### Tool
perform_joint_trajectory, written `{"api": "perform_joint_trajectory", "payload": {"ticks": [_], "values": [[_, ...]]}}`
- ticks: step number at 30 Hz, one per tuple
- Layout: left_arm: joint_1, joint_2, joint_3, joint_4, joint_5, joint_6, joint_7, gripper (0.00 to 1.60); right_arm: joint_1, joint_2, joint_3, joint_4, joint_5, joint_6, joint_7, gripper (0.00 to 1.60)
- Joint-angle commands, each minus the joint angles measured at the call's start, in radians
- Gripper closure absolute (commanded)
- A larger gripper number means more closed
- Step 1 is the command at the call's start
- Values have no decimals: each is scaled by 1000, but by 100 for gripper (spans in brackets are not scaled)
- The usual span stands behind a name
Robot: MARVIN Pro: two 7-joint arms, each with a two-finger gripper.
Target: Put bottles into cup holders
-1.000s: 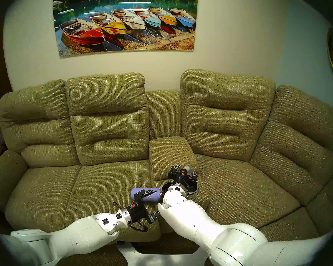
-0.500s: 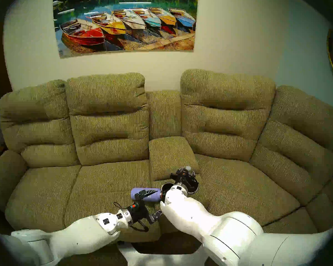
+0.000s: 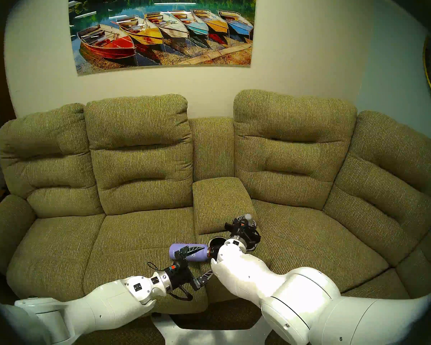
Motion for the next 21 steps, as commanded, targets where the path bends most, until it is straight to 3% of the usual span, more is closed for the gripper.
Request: {"api": "perform_joint_trajectory", "payload": {"ticks": [1,7,21], "values": [[-3,-2,-2,-11,1,-5,1,0,63,-5,9,3,5,-14,13,94],[-3,-2,-2,-11,0,-5,0,0,78,-1,18,17,4,-10,33,99],[-3,-3,-2,-9,-1,-5,-2,0,88,8,41,48,9,2,72,93]]}}
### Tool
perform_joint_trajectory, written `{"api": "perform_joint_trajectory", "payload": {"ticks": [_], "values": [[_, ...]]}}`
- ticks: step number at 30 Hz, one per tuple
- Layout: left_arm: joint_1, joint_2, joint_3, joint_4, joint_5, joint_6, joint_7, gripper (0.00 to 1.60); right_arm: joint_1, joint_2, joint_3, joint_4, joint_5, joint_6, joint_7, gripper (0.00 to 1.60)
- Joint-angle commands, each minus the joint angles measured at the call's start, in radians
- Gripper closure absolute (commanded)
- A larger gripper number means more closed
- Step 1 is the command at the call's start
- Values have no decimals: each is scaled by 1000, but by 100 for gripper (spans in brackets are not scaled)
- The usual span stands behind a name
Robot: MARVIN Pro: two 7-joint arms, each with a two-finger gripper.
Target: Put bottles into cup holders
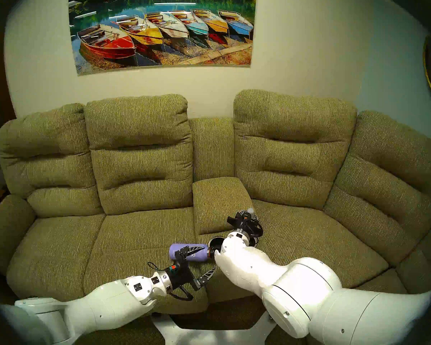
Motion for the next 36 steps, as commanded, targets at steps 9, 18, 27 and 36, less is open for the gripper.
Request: {"api": "perform_joint_trajectory", "payload": {"ticks": [9,18,27,36], "values": [[-3,-2,-2,-9,0,-5,0,0,23,11,13,20,5,4,34,91],[-3,-2,-2,-8,-1,-5,-2,0,18,11,19,26,3,-2,57,0],[-3,-2,-2,-8,-2,-5,-3,0,10,16,25,26,6,-21,71,0],[-3,-1,-3,-10,-1,-6,-2,0,41,75,62,-18,20,-152,44,0]]}}
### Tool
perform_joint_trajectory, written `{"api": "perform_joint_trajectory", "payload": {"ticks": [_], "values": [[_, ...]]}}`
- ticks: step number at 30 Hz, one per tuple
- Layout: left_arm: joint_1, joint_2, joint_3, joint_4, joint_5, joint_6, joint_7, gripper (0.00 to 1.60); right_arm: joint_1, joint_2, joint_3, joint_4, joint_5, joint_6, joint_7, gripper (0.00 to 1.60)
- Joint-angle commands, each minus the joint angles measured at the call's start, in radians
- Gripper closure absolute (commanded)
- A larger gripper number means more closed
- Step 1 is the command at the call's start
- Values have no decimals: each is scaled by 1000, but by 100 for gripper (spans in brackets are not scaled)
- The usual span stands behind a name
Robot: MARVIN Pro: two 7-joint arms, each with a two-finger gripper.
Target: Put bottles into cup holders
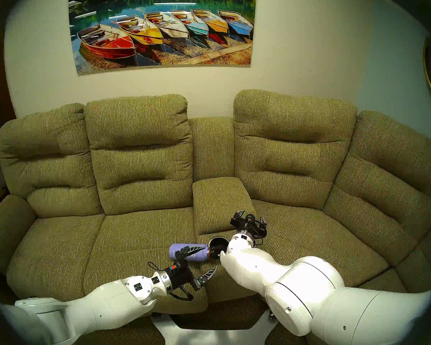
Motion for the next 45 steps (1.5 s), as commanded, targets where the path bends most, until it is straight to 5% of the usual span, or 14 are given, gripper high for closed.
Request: {"api": "perform_joint_trajectory", "payload": {"ticks": [1,8,18,32,45], "values": [[-2,0,-3,-12,2,-6,3,0,38,58,28,-47,15,-116,-29,0],[-2,0,-3,-11,1,-6,3,0,62,155,56,-7,6,-185,-29,0],[-3,-1,-2,-9,1,-5,2,0,-12,279,11,37,-66,-305,-35,0],[-2,0,-2,-11,1,-6,4,0,-123,238,13,-26,-86,-306,-109,0],[-12,-15,-4,23,4,-4,10,0,-215,281,-16,-168,-159,-306,-202,0]]}}
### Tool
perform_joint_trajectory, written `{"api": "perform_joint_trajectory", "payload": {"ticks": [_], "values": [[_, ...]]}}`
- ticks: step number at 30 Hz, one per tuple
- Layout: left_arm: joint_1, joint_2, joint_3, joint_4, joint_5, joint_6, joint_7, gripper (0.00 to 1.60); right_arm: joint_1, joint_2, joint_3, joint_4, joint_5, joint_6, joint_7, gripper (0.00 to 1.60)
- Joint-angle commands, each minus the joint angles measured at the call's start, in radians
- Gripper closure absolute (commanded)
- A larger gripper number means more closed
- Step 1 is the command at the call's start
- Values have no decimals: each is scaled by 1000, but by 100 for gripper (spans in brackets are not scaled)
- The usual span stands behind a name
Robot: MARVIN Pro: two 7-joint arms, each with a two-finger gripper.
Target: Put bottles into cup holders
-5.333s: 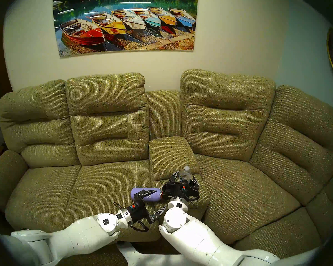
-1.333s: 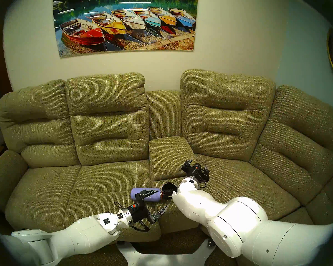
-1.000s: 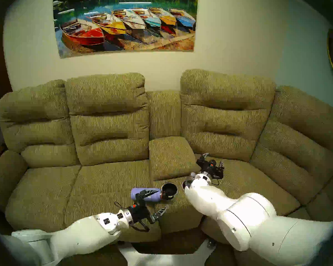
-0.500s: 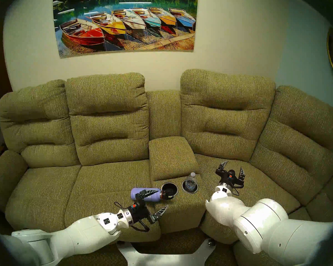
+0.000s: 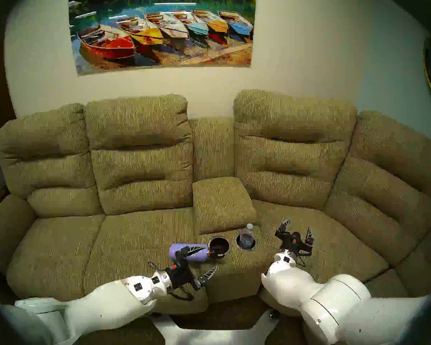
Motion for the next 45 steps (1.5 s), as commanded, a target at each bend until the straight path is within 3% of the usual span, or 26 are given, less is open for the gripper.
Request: {"api": "perform_joint_trajectory", "payload": {"ticks": [1,10,19,23,35,45], "values": [[-18,-20,-3,36,7,-3,5,0,-48,32,-15,-94,-38,-8,-54,0],[-131,-81,4,156,44,48,-38,0,-100,61,-22,-196,-75,-8,-99,0],[-213,-149,-31,264,91,165,-96,0,-127,77,-17,-246,-89,-8,-97,0],[-276,-179,0,323,103,215,-148,0,-141,85,-15,-273,-95,-8,-97,0],[-349,-275,31,471,137,292,-262,0,-191,112,-6,-367,-112,-8,-100,0],[-395,-347,32,604,144,345,-259,0,-222,124,11,-422,-122,-8,-92,0]]}}
